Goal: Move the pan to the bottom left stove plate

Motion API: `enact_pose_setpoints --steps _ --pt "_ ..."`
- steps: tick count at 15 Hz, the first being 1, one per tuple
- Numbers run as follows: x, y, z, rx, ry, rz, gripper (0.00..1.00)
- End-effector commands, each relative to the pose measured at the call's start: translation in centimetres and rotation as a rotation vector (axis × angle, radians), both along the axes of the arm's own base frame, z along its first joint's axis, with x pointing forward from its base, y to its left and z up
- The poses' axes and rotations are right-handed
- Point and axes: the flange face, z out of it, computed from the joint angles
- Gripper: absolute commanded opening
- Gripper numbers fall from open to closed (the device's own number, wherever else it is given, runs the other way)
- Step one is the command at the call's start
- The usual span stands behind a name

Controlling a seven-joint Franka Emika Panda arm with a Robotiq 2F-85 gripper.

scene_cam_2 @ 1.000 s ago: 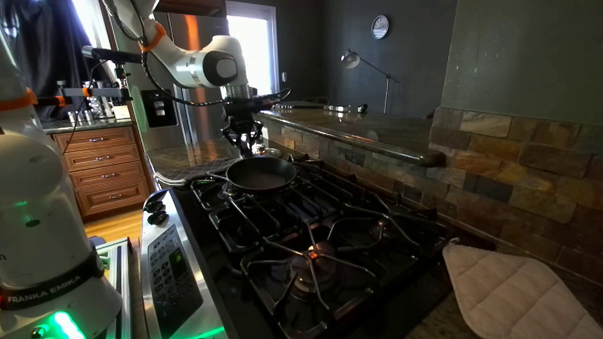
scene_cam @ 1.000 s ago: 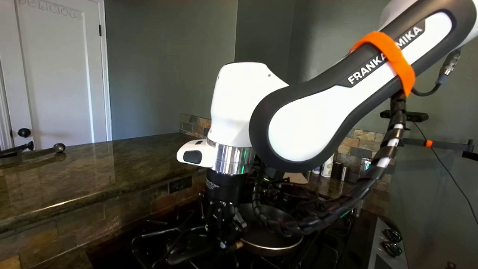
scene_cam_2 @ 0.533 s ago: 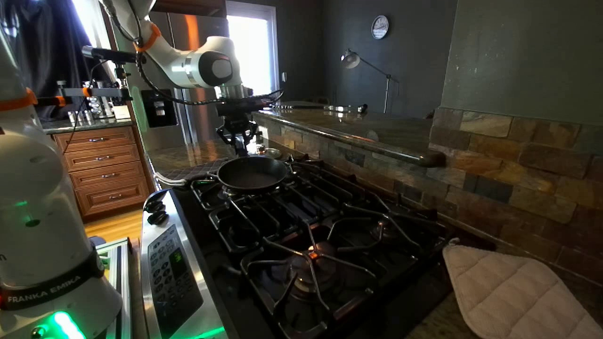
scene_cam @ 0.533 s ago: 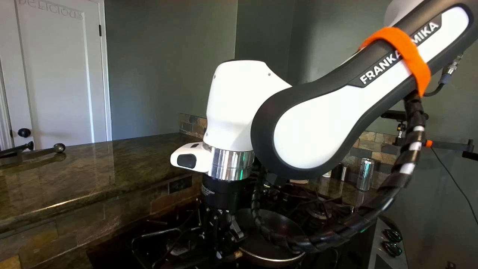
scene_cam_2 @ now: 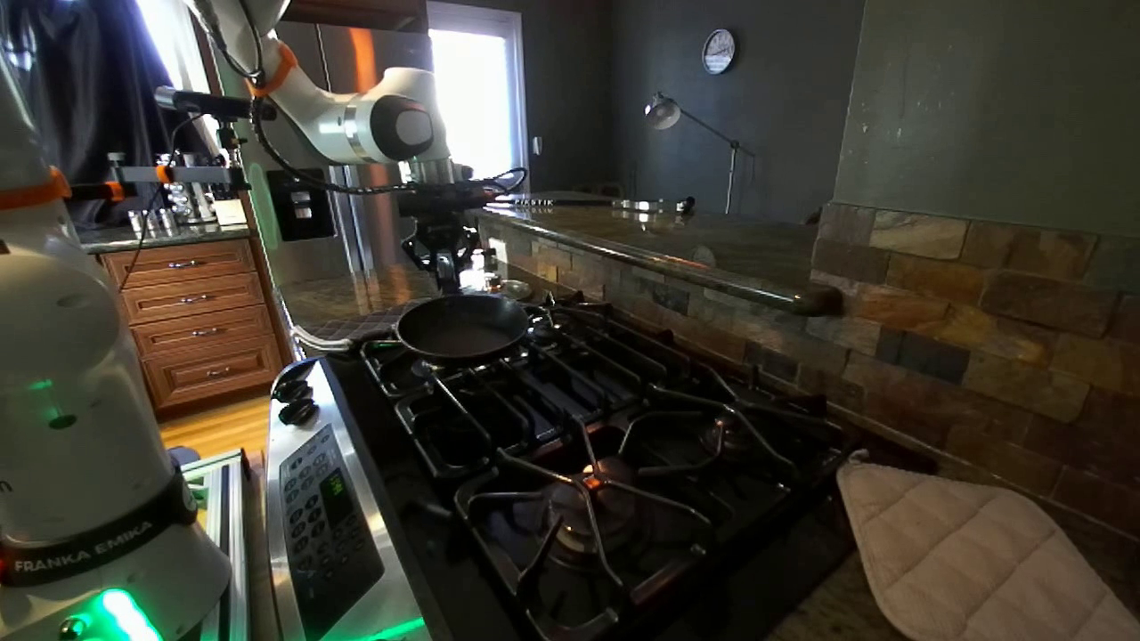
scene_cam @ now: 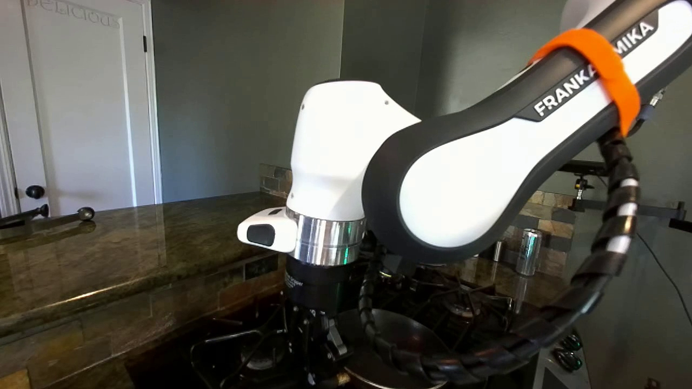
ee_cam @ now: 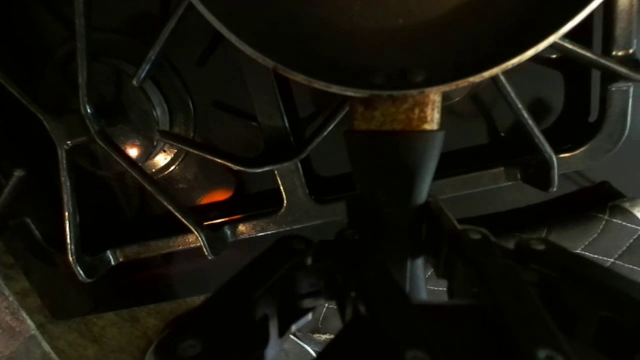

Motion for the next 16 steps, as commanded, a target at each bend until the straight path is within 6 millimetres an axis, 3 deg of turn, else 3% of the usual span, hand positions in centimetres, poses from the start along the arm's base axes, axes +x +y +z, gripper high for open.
enact_pose_setpoints --steps 1,6,16 --pt "0.2 1.7 0.4 -0.017 0.024 -0.029 0.08" --pt "1.0 3.0 0.8 -0.038 0.04 -0.02 0.08" --pt "0.8 6.6 -1.2 -0.059 0.151 -0.013 0.08"
